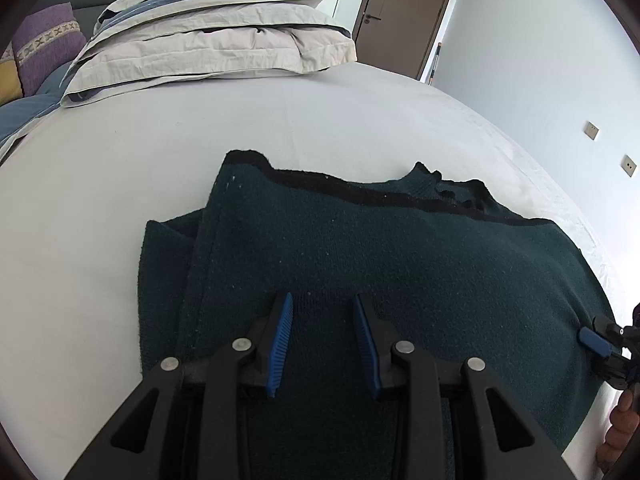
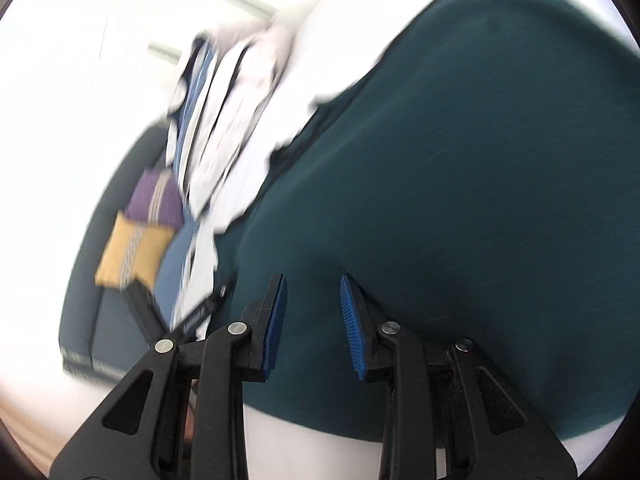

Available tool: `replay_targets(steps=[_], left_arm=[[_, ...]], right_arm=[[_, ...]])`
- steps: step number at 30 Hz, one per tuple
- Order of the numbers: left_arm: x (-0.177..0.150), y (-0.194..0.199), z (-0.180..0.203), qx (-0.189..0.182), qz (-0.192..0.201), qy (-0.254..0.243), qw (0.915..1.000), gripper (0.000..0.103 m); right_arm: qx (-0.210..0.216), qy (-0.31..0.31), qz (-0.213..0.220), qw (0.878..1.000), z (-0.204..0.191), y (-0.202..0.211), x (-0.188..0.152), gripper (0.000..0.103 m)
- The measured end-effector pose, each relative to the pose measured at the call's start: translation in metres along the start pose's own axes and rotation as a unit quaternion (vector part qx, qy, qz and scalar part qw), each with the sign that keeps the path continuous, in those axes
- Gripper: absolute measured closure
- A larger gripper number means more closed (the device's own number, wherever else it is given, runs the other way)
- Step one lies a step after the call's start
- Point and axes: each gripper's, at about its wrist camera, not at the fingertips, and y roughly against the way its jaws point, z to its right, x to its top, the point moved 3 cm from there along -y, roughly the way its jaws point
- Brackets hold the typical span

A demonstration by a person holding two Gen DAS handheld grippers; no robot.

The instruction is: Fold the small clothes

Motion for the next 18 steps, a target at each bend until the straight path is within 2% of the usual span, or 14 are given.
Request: replay_targets(steps=[4, 7, 10, 11, 12, 14, 15, 17, 18], left_arm=[[0.001, 0.004, 0.0, 0.003, -0.01, 0.007, 0.9999, 0.068], [-0.006, 0.025, 0.006, 0.002, -0.023, 0.027, 0.9994, 0.068], [-0.018, 0.055, 0.033, -0.045, -0.024, 0.032, 0.9982, 0.064], [-0.023, 0.062, 0.047, -0.054, -0.024, 0.022, 0.998, 0.057], [-0.029, 0.065, 0.06, -0.057, -0.028, 0.01, 0.9979, 0.051], [-0.042, 0.06, 0.078, -0.052, -0.045, -0.013, 0.9975, 0.049], [-0.05, 0.053, 0.08, -0.039, -0.058, -0.021, 0.9974, 0.049], [-0.059, 0.048, 0.074, -0.031, -0.06, -0.017, 0.9976, 0.051], [-0.06, 0.05, 0.07, -0.034, -0.058, -0.015, 0.9977, 0.052]], right_arm=[[-0.06, -0.038, 0.077, 0.995, 0.031, 0.057, 0.02, 0.076], [-0.08, -0.019, 0.088, 0.993, 0.019, 0.077, 0.014, 0.074], [-0.048, 0.007, 0.063, 0.997, -0.007, 0.069, -0.003, 0.059], [-0.033, 0.016, 0.05, 0.998, -0.019, 0.059, -0.01, 0.056], [-0.018, 0.026, 0.032, 0.999, -0.028, 0.052, -0.016, 0.056], [0.006, 0.045, -0.013, 0.999, -0.049, 0.024, -0.032, 0.056], [0.01, 0.051, -0.038, 0.998, -0.047, 0.023, -0.037, 0.056], [0.01, 0.061, -0.081, 0.995, -0.054, -0.002, -0.057, 0.056], [-0.004, 0.061, -0.093, 0.994, -0.052, -0.013, -0.068, 0.058]])
